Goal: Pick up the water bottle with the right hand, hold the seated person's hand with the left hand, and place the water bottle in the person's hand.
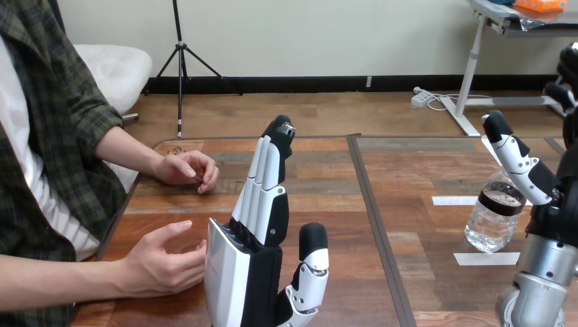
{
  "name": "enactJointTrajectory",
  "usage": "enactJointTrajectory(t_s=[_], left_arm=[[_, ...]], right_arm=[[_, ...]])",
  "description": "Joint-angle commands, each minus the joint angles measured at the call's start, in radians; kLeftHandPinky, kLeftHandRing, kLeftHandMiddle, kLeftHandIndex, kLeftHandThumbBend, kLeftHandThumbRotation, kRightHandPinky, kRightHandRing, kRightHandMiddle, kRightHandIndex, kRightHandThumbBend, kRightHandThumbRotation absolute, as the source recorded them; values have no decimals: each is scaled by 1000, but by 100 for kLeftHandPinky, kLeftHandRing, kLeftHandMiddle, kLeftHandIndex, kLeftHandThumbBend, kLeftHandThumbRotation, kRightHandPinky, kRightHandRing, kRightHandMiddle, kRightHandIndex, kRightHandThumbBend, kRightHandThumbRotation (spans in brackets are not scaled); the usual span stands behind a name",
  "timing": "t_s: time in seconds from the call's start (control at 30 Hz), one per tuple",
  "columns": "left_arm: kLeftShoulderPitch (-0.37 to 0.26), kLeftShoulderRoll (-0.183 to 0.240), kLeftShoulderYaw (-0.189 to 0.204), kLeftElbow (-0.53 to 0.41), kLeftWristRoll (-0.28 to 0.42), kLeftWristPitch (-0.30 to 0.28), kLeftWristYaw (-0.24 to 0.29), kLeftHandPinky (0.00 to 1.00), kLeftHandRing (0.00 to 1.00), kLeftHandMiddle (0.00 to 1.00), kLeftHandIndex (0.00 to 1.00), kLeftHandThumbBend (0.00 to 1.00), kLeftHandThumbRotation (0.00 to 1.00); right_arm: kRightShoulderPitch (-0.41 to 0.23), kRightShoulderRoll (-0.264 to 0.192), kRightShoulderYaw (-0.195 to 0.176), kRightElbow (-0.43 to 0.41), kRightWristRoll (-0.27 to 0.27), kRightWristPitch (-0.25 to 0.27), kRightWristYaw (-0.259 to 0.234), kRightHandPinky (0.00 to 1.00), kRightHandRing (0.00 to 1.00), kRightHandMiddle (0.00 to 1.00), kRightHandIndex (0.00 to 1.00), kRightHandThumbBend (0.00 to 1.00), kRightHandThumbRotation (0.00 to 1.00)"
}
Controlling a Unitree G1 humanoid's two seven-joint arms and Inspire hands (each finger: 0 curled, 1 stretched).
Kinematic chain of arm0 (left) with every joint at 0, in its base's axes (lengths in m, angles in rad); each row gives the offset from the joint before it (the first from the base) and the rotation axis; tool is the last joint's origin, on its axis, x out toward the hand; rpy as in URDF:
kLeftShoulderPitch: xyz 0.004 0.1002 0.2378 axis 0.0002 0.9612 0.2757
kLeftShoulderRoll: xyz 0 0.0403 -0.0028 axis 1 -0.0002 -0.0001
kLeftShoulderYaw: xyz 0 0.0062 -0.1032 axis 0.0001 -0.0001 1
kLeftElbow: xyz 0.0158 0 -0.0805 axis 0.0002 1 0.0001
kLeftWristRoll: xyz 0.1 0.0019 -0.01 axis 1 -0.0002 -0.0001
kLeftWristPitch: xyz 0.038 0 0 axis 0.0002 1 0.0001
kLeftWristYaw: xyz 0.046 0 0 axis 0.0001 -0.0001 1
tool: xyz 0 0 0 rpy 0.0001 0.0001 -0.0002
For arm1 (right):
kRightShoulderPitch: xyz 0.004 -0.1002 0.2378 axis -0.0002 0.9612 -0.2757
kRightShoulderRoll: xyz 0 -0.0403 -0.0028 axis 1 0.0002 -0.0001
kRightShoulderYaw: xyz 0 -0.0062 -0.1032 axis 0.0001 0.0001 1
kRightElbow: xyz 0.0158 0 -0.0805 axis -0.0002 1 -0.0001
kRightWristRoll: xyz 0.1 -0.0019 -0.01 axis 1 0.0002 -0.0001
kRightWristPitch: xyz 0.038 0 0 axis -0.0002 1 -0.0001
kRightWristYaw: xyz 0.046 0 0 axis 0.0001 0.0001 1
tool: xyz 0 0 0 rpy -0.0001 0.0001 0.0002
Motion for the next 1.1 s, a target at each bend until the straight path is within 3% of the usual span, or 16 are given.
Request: enactJointTrajectory(t_s=[0.0, 0.33, 0.53, 0.87, 1.07], left_arm=[[-47, -1, 6, -3, -17, -7, -7, 83, 96, 98, 100, 0, 100], [-44, -4, 8, -3, -19, -11, -4, 83, 96, 98, 100, 0, 100], [-42, -5, 7, -4, -13, -8, 2, 83, 96, 98, 100, 0, 100], [-37, -5, 7, -8, -10, 1, 3, 84, 96, 98, 100, 0, 100], [-34, -4, 8, -10, -12, 0, 2, 83, 95, 97, 100, 0, 100]], right_arm=[[-98, -37, 18, 38, -10, 30, -25, 77, 86, 85, 83, 86, 37], [-121, -59, 36, 109, 19, 72, -31, 76, 85, 85, 83, 86, 34], [-135, -63, 38, 156, 74, 94, 8, 76, 85, 85, 82, 85, 31], [-156, -60, 29, 222, 195, 133, 118, 77, 85, 85, 81, 85, 26], [-163, -62, 33, 252, 228, 155, 148, 80, 86, 86, 82, 82, 21]])
